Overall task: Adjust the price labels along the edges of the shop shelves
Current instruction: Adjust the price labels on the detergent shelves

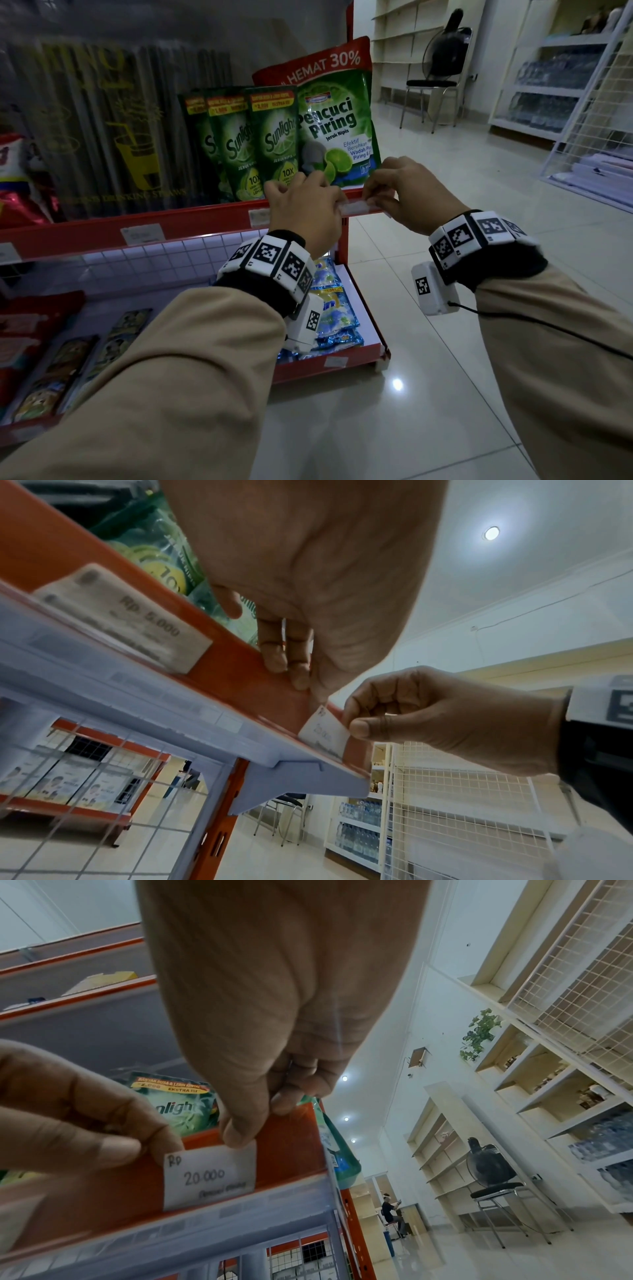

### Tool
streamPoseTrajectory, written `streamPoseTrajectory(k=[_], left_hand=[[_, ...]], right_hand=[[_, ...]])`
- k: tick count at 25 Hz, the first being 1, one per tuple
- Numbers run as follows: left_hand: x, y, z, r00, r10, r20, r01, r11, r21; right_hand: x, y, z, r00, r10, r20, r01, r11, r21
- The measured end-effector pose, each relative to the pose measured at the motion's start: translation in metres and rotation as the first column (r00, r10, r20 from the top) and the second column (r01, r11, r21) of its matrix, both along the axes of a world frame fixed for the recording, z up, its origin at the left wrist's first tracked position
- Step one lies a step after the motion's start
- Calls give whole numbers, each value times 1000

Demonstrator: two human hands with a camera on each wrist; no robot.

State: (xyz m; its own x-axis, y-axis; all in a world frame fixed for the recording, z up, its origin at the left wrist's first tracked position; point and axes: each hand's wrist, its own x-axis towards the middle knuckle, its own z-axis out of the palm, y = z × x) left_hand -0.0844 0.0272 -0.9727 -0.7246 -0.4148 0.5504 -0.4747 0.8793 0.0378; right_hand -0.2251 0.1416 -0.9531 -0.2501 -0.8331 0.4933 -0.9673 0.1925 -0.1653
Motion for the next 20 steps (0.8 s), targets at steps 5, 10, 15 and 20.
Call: streamPoseTrajectory(k=[5,10,15,20], left_hand=[[0,2,3,999,17,30,-16,999,-36],[3,1,4,1000,5,9,-4,999,-32],[5,2,6,1000,-8,-22,6,997,-82],[12,5,-6,999,-5,-44,0,992,-122]], right_hand=[[-2,-1,-3,1000,10,-2,-10,1000,-10],[-2,0,-4,1000,6,-4,-6,999,-41],[0,0,-5,999,1,36,2,997,-76],[8,3,-24,994,-83,-72,59,955,-289]])
